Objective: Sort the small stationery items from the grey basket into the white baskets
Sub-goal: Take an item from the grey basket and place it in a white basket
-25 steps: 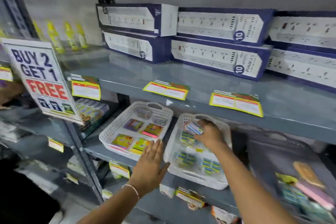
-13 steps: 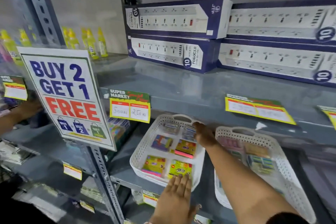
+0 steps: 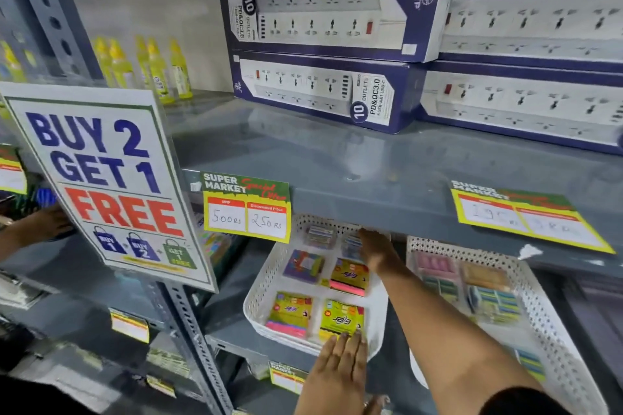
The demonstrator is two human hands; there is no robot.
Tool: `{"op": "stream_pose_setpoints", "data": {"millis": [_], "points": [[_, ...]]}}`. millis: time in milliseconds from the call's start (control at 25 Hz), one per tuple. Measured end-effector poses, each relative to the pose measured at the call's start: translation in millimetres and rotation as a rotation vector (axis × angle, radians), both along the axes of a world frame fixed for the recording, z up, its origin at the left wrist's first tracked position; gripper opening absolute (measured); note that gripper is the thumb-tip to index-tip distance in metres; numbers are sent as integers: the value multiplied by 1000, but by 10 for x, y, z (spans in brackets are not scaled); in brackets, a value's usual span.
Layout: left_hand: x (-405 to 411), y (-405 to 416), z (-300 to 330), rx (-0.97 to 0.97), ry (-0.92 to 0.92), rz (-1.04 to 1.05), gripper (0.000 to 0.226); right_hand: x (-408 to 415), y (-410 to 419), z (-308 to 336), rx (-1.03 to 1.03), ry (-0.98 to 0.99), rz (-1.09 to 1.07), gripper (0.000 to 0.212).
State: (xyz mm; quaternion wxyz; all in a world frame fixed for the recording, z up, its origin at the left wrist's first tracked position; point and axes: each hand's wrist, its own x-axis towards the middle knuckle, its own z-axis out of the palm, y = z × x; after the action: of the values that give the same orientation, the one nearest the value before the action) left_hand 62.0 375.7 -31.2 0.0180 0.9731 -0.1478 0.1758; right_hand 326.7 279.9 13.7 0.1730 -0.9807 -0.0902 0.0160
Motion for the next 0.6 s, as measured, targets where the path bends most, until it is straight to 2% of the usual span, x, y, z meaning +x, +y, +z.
{"op": "stream_pose_setpoints", "data": {"millis": [160,280,400,480,600], "points": [[-107,-33,165,-40,75,-11,76,-411,-169,282,196,-79,80,51],[-108,-388,383,-62,65,-107,79,-969,-665,584,301,-154,87,47],[-90,-1073,499,-64,56,-271,77,-1518,-1536,648,433,-166,-7,42],[-131,-1679,526,-80,80,-381,76,-1857,-2286,659,417,-199,-90,36],[-241,-2630,568,-69,97,-548,74,-2215,-3513,614,354,-205,-330,28]]}}
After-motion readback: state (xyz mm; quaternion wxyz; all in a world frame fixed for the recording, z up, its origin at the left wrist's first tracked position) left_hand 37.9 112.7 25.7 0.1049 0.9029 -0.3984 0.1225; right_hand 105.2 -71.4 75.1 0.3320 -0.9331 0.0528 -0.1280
